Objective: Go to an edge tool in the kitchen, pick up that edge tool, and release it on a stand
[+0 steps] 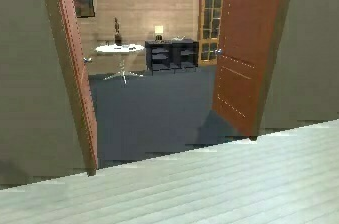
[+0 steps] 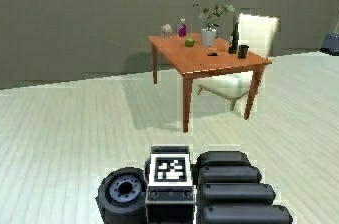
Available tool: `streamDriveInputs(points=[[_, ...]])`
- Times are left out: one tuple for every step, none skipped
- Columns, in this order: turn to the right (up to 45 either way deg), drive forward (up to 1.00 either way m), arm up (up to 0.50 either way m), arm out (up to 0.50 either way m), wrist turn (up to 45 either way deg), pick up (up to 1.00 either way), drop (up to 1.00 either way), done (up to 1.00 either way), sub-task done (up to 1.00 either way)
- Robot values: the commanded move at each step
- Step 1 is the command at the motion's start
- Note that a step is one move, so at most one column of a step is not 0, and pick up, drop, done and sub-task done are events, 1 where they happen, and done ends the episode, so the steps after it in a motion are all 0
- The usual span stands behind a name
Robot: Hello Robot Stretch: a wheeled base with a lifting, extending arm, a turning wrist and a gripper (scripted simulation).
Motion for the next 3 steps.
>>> streamDriveInputs(points=[[0.0,1.0,0.0,0.0,0.0,0.0,0.0,0.0,0.0],[0.0,1.0,0.0,0.0,0.0,0.0,0.0,0.0,0.0],[0.0,1.0,0.0,0.0,0.0,0.0,0.0,0.0,0.0]])
